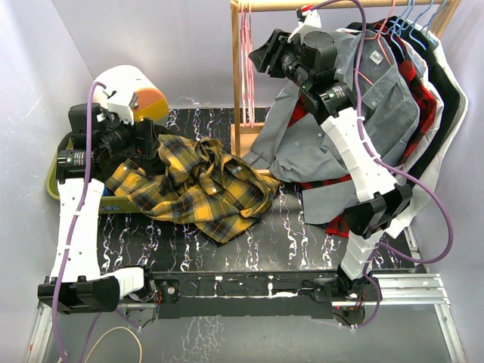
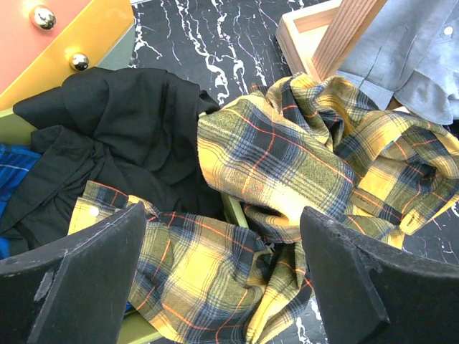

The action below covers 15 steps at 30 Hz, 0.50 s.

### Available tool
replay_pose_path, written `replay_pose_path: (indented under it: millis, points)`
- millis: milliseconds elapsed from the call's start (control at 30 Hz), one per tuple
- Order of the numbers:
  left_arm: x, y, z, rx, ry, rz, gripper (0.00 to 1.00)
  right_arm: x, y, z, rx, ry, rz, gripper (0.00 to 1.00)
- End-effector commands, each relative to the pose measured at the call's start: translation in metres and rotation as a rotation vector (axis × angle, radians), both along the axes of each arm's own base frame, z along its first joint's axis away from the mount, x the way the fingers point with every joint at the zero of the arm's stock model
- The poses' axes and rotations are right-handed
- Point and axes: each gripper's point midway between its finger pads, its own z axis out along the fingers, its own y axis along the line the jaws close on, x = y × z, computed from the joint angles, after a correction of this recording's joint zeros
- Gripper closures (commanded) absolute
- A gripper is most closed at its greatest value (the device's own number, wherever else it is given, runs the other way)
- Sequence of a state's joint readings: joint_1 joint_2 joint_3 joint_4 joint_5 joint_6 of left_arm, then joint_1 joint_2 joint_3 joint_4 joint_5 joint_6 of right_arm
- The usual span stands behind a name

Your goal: Place the shirt on the hanger

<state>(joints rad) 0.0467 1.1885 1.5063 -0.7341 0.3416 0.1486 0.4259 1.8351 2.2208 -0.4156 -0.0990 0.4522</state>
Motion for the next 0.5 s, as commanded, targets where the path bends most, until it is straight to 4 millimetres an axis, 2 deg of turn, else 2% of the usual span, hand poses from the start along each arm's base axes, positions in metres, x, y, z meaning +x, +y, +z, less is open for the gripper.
replay_pose_path:
  millis: [0, 333, 467]
  points:
    - [-0.007, -0.005, 0.005, -0.029, -0.02, -0.018, 0.13, -0.005, -0.004, 0.026, 0.028, -0.057, -0.031, 0.5]
    - [-0.006, -0.006, -0.001, -0.036, -0.004, -0.023, 0.13, 0.006, 0.002, 0.003, -0.031, -0.019, -0.07, 0.51]
    - [-0.007, -0.007, -0.001, -0.036, -0.003, -0.024, 0.13, 0.011, -0.001, -0.006, -0.055, -0.001, -0.11, 0.51]
